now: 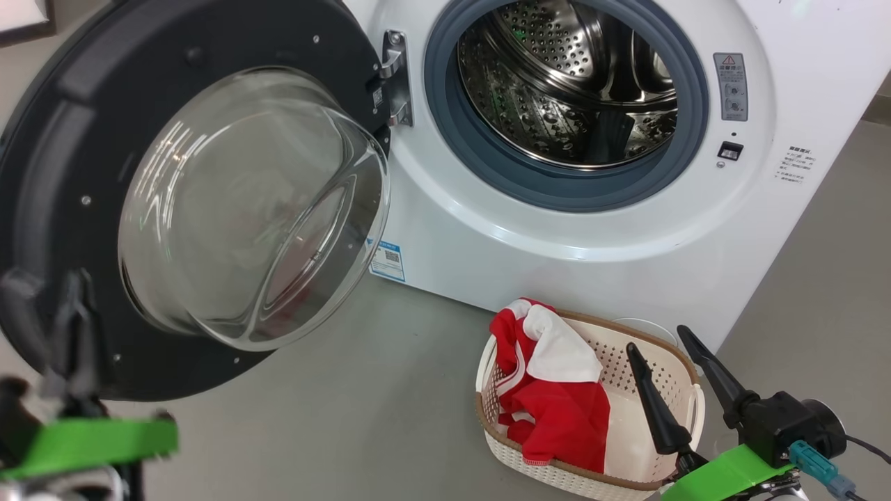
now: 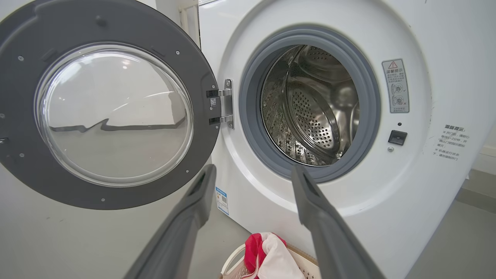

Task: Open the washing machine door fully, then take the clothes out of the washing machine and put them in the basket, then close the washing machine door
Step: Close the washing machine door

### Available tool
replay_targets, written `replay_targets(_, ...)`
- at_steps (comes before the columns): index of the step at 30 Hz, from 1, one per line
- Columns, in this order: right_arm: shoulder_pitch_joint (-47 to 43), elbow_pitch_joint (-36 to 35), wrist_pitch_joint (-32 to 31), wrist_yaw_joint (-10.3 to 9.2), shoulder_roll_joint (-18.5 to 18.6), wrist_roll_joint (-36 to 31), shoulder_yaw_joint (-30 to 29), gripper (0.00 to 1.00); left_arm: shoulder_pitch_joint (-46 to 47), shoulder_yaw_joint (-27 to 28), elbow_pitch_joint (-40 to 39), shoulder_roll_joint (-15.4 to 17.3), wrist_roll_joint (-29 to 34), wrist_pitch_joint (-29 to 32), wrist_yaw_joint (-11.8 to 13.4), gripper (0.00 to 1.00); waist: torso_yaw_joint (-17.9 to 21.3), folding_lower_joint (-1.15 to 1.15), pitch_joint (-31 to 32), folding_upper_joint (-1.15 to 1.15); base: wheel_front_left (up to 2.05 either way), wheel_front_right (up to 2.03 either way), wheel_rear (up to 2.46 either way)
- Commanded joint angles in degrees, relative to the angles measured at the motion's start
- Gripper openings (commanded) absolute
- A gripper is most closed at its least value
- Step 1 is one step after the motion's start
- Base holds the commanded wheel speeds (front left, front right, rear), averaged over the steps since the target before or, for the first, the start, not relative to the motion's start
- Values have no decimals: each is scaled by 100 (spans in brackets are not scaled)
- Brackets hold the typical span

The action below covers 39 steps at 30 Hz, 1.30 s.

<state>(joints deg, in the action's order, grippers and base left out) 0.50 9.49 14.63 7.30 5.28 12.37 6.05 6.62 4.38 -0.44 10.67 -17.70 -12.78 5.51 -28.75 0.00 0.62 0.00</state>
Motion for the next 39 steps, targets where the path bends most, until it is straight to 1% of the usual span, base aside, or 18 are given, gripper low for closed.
replay_targets(1,219,-105,37,19,93,-7,145,100,631,332,-135,295,-38,-46,-9,0,25,0,21,0,0,0,0)
replay_targets(4,189,-87,37,19,139,-11,175,100,1243,581,73,503,-107,-43,97,0,59,0,52,0,0,0,0)
replay_targets(6,167,-72,37,19,165,-9,177,100,1662,765,376,604,-289,-18,110,0,87,0,78,0,0,0,0)
replay_targets(10,111,-59,37,19,170,8,173,100,2396,1099,1241,800,-665,126,141,0,153,0,122,0,0,0,0)
replay_targets(11,111,-59,37,19,170,8,173,100,2396,1099,1241,800,-665,126,141,0,153,0,122,0,0,0,0)
replay_targets(15,98,-39,37,19,118,123,156,100,3067,1681,2302,747,-1641,394,-24,0,250,0,124,0,0,0,0)
replay_targets(18,112,-28,37,19,124,147,204,100,3463,2027,3145,864,-2147,611,-117,0,321,0,119,0,0,0,0)
replay_targets(20,129,-21,37,19,123,155,242,100,3684,2191,3677,991,-2407,846,-158,0,375,0,113,0,0,0,0)
replay_targets(23,146,-22,37,19,142,166,268,100,3993,2362,4371,1172,-2774,1364,-224,0,430,0,96,0,0,0,0)
replay_targets(27,129,-40,37,19,187,167,257,100,4298,2434,5034,1394,-3087,2082,-313,0,473,0,58,0,0,0,0)
replay_targets(31,138,-50,37,19,235,164,271,100,4550,2620,5530,1505,-3478,2748,-339,0,498,0,-24,0,0,0,0)
replay_targets(36,225,-32,37,19,268,169,347,100,4718,2709,5952,1620,-3718,3276,-369,0,542,0,-108,0,0,0,0)
replay_targets(39,290,-24,37,19,294,186,400,100,4750,2718,6149,1659,-3817,3599,-429,0,576,0,-149,0,0,0,0)
